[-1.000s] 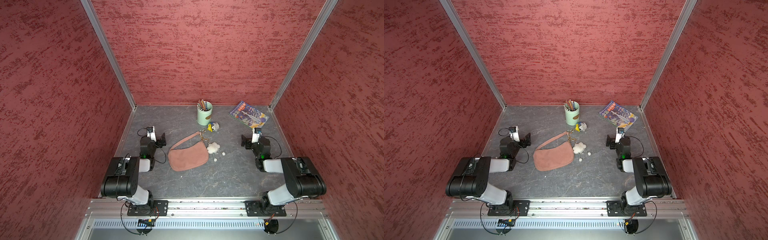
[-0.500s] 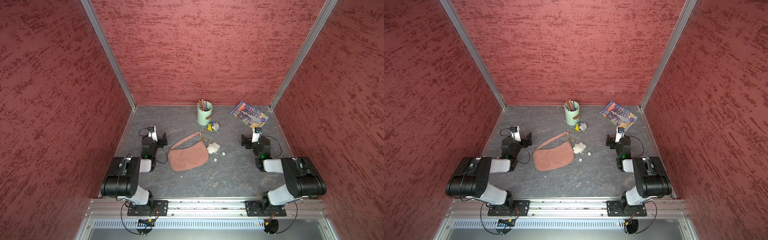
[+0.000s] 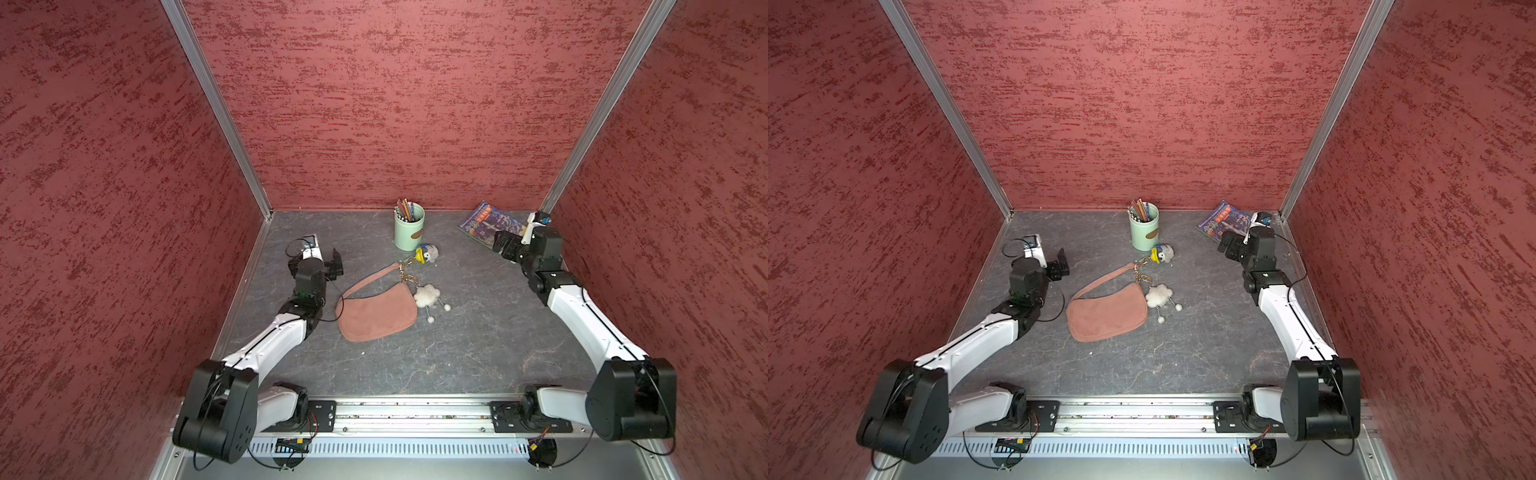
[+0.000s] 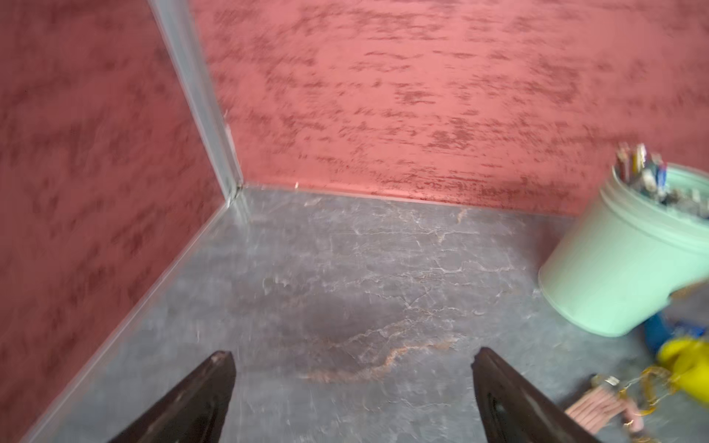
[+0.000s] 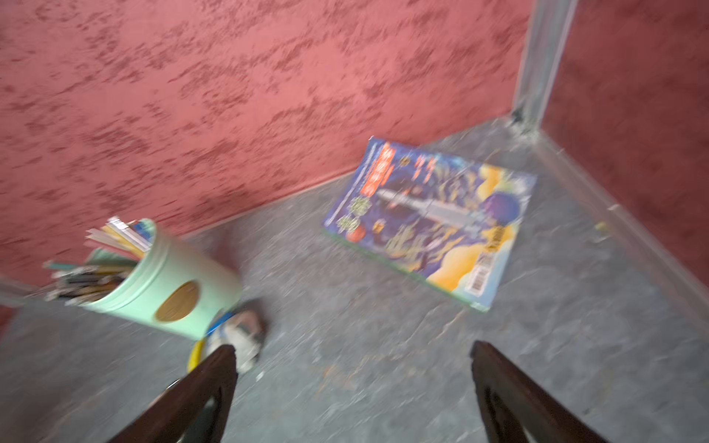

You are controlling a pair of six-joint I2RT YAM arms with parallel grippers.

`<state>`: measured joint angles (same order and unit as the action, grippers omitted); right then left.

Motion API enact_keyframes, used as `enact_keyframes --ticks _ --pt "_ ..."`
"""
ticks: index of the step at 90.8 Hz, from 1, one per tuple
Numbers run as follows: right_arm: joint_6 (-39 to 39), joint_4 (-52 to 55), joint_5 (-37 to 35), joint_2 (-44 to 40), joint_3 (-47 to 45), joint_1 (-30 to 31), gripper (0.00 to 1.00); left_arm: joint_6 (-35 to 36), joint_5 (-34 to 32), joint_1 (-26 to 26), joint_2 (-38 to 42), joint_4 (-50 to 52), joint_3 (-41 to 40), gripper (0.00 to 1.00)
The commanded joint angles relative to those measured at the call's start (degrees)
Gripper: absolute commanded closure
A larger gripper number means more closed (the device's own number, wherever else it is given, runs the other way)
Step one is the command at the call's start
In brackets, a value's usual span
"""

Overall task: Remove the decoration from the bag
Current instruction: Adjust the bag at the center of the board.

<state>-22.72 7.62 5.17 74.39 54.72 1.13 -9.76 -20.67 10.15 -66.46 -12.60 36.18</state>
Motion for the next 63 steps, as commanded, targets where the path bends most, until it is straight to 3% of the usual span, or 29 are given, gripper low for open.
enact_keyframes --ticks 1,6,19,29,39,50,63 --pt "-10.7 10.3 13.8 2.2 0.7 1.2 0.11 -18.2 14.8 -8.9 3.1 21.4 3.7 0.0" --pt "-11.7 14.1 10.5 2.4 2.2 4.3 0.13 -20.8 21.6 -12.0 3.8 22.4 3.9 0.0" --pt "-8.4 20.9 3.5 2.0 6.0 15.1 0.14 -21.1 24.9 -12.5 4.1 29.7 6.5 0.0" --pt "-6.3 23.8 4.2 4.8 8.0 21.9 0.17 -19.6 23.0 -8.0 4.5 35.6 7.9 0.0" --pt "-5.4 26.5 2.3 10.5 11.4 28.8 0.31 -18.9 19.1 -1.6 5.5 38.1 6.9 0.0" --pt "-2.7 28.8 -0.4 18.6 17.0 35.2 0.49 -19.4 20.8 2.3 3.9 37.1 4.5 0.05" --pt "-3.0 28.1 2.4 26.4 21.0 37.6 0.53 -20.5 24.1 3.2 -1.5 35.3 4.2 0.13"
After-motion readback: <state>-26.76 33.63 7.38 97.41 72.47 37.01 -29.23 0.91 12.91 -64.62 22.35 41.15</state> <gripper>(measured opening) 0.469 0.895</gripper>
